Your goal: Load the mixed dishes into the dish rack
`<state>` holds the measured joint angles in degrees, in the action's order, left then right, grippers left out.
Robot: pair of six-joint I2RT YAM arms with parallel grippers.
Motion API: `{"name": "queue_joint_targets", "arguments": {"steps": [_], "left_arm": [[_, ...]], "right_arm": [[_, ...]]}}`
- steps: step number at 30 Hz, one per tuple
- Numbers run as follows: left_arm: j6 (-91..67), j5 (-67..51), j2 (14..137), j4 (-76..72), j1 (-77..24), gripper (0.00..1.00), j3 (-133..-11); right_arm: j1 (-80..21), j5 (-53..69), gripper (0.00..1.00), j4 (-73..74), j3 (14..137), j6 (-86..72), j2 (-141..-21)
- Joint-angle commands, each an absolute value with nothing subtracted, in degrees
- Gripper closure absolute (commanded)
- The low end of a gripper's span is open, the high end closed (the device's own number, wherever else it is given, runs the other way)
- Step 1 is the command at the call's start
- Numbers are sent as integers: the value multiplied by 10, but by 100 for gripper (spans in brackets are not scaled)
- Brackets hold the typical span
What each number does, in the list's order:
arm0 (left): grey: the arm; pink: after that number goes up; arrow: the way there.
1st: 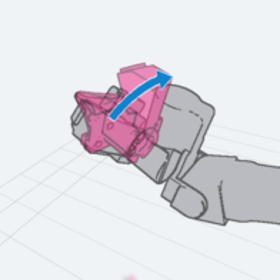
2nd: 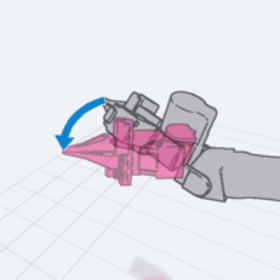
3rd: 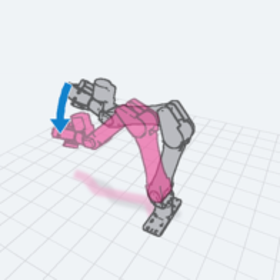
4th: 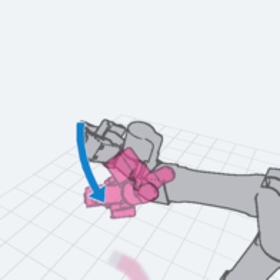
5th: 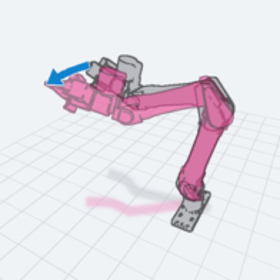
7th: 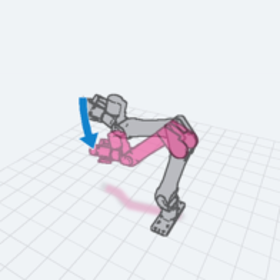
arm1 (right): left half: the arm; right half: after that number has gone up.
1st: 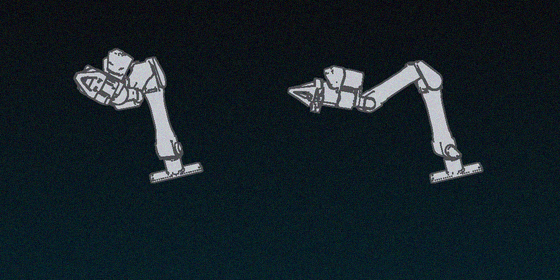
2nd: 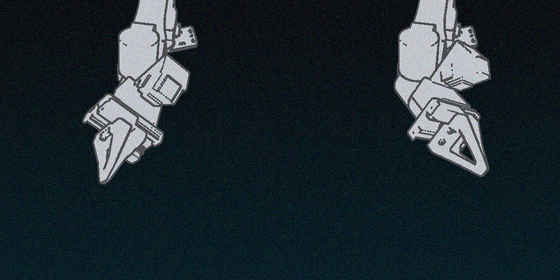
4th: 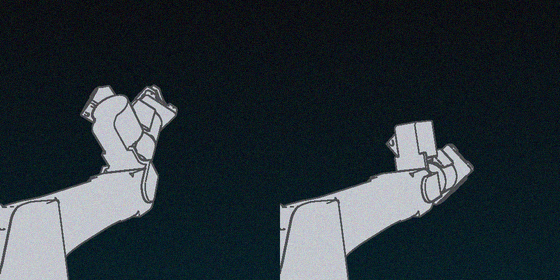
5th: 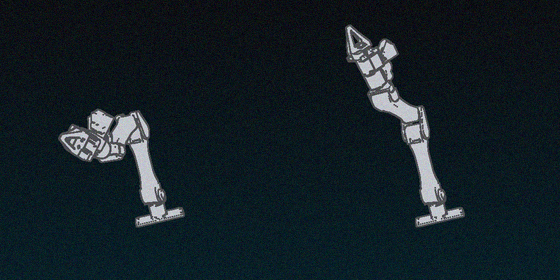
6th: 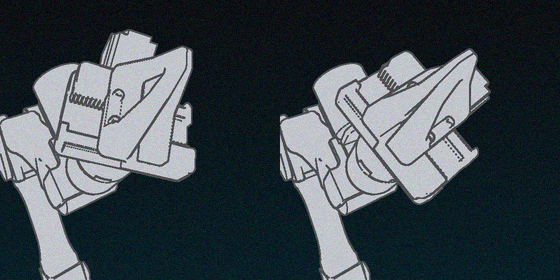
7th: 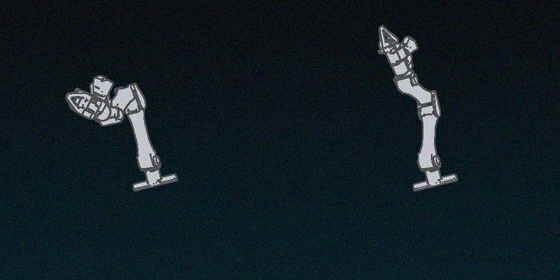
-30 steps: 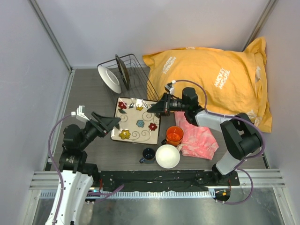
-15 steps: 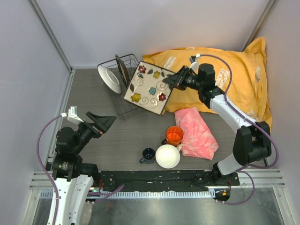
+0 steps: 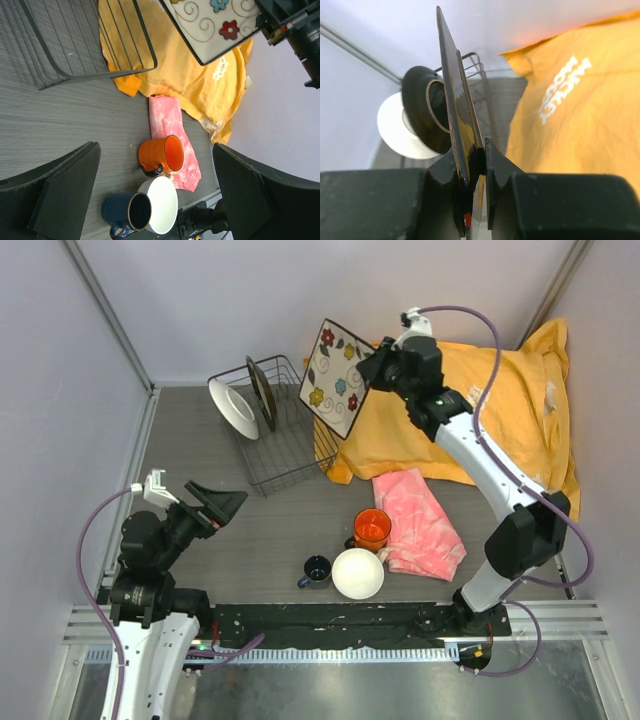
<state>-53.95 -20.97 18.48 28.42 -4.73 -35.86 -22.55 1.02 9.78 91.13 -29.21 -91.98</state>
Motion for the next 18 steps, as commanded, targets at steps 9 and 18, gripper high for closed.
{"name": "queue_joint_targets", "arguments": {"steps": [9, 18], "left_arm": [[-517, -210, 193, 282, -47, 0, -371], [-509, -216, 224, 257, -47, 0, -363]], "right_arm": [[-344, -250, 99, -107, 1067, -42, -1036], [-369, -295, 99, -180, 1095, 13, -1111]]}}
